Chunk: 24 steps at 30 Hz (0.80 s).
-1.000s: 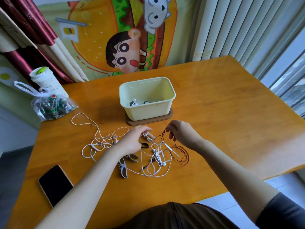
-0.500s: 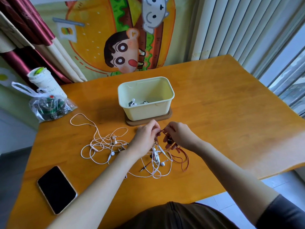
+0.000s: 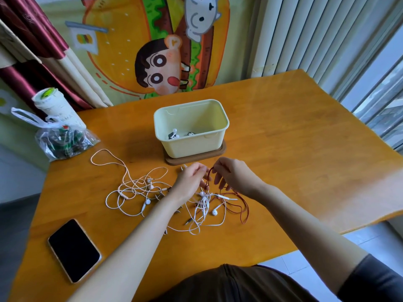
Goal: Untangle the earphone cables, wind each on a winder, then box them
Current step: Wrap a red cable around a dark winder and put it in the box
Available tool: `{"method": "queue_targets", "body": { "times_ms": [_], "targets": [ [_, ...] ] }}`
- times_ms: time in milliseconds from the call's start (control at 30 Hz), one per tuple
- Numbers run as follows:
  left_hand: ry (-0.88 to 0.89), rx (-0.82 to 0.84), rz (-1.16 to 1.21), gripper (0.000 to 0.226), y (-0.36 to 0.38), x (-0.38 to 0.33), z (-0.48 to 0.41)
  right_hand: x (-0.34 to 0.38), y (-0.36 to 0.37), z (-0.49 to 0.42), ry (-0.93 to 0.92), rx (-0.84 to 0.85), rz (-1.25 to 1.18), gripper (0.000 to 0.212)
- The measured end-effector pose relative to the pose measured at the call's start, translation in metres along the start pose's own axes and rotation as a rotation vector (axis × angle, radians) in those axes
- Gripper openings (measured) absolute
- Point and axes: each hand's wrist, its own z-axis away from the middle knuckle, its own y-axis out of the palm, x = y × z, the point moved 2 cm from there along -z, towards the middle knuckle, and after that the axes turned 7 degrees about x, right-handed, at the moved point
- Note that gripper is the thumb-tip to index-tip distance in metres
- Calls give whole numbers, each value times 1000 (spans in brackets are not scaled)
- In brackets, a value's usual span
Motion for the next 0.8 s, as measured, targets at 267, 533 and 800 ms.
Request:
{"method": "queue_targets", "body": {
  "times_ms": [267,533,800],
  "targets": [
    [-25,190,-27,25,-6,6,10,-2,-17,-6,8,-243,-51,22],
    [-68,104,-367,21,-24,27,11,-24,-33,-7,152,-471,-94,26],
    [60,78,-396,21,-23,0,13,-17,1,-3,17,70,388,62]
  ]
}}
